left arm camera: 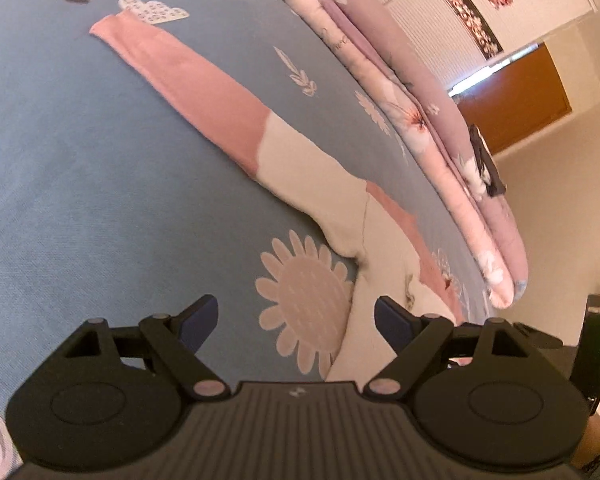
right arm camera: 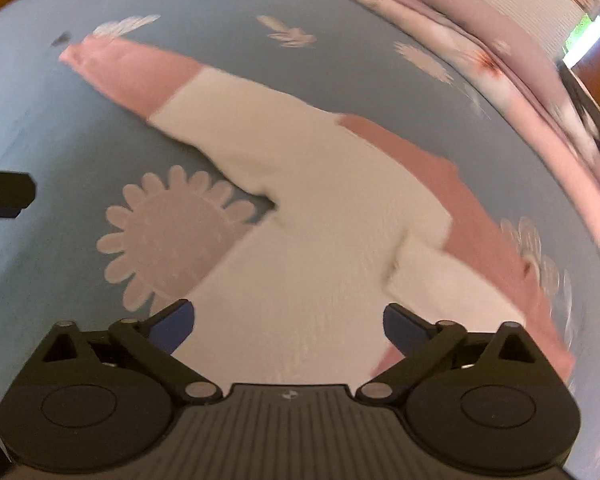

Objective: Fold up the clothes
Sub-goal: 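Move the right tool to the pink ribbed hem and close on it, then lift the hem with the right tool and fold it toward the collar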

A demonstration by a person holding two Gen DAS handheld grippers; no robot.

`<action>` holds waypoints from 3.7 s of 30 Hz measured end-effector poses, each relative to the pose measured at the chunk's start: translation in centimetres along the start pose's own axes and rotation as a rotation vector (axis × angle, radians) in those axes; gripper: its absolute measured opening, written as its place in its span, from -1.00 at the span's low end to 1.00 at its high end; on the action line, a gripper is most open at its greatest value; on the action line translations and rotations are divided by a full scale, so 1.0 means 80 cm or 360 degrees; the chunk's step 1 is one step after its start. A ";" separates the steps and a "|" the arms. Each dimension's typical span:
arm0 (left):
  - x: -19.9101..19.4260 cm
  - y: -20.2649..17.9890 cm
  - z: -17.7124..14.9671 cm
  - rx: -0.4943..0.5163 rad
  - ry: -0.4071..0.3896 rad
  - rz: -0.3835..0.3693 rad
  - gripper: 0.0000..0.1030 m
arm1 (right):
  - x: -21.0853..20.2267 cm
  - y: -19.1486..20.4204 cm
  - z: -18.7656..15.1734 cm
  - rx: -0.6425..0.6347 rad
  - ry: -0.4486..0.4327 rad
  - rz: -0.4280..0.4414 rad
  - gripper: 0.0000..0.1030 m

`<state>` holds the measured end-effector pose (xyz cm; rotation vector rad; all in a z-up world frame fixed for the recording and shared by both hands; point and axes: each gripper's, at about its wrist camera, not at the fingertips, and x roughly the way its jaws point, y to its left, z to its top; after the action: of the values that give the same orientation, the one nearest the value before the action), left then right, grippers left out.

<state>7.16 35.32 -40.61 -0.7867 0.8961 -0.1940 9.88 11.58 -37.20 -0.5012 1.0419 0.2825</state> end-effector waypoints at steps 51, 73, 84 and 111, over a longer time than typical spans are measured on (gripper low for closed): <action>-0.138 0.213 0.192 -0.0023 -0.0140 0.0076 0.65 | 0.070 0.278 0.334 -0.0372 -0.0359 0.0050 -0.85; 0.035 -0.017 0.094 0.0329 0.0188 -0.0235 0.65 | 0.007 -0.057 0.158 0.0545 -0.0497 -0.0135 -0.85; 0.106 -0.107 0.050 0.0669 0.0334 0.0078 0.65 | -0.008 -0.140 0.112 0.0580 -0.0528 -0.0221 -0.85; 0.211 -0.147 0.014 0.0663 0.0262 0.0434 0.65 | -0.009 -0.270 0.036 0.0656 -0.0485 -0.0383 -0.84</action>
<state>20.52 19.73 -42.73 -0.2603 1.0639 -0.1982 21.48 -5.36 -29.75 -0.1977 0.7076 -0.0710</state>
